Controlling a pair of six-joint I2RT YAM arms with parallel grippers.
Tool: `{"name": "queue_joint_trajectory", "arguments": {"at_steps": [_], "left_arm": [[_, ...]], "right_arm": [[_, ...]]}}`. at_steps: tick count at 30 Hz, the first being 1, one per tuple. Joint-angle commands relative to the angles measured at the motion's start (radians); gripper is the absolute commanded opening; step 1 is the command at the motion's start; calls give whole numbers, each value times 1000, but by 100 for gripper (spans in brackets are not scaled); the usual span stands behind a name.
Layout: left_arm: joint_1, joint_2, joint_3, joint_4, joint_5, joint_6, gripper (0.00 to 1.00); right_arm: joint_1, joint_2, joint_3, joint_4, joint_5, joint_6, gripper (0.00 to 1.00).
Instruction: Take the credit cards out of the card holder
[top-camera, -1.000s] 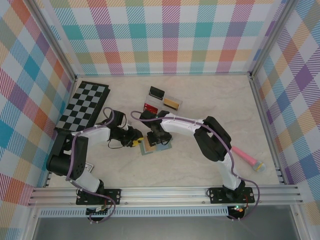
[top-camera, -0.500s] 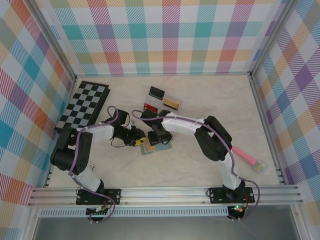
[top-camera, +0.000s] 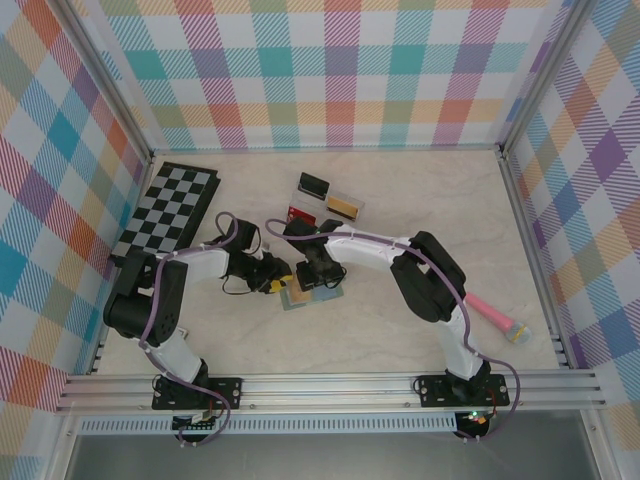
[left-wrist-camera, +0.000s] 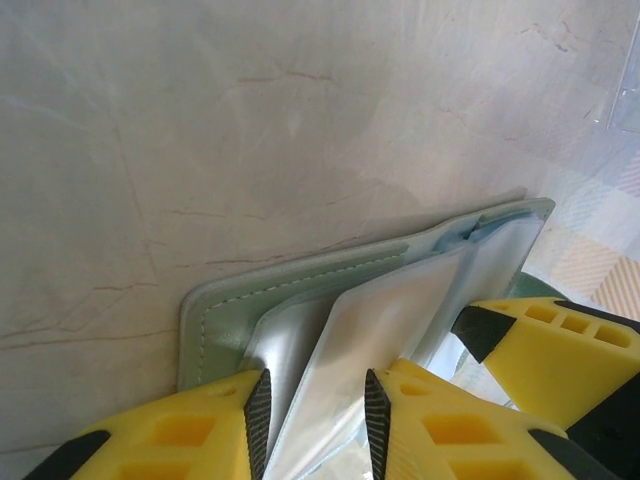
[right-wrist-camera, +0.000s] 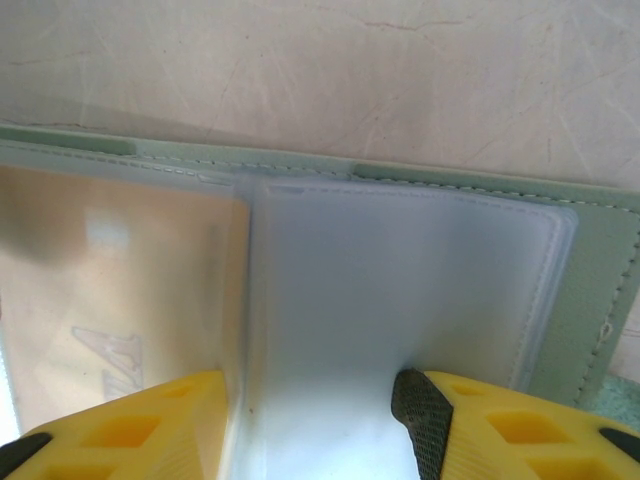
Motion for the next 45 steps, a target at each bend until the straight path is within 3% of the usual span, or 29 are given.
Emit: {"name": "queue_joint_trajectory", "arguments": {"at_steps": [1, 17, 31, 37, 42, 45], "left_arm": [[-12, 23, 23, 2, 8, 15, 32], [-14, 14, 9, 83, 94, 3, 24], [-14, -13, -14, 131, 82, 30, 12], [-14, -32, 61, -57, 9, 162, 8], [-14, -27, 207, -354, -103, 362, 7], [-14, -11, 258, -436, -126, 405, 7]], "right_arm": [[-13, 67, -62, -5, -32, 12, 52], [-30, -13, -101, 53, -103, 15, 52], [-96, -320, -232, 248, -208, 21, 56], [-115, -429, -309, 271, -156, 59, 57], [-132, -464, -337, 254, -137, 74, 58], [-139, -481, -352, 257, -134, 87, 58]]}}
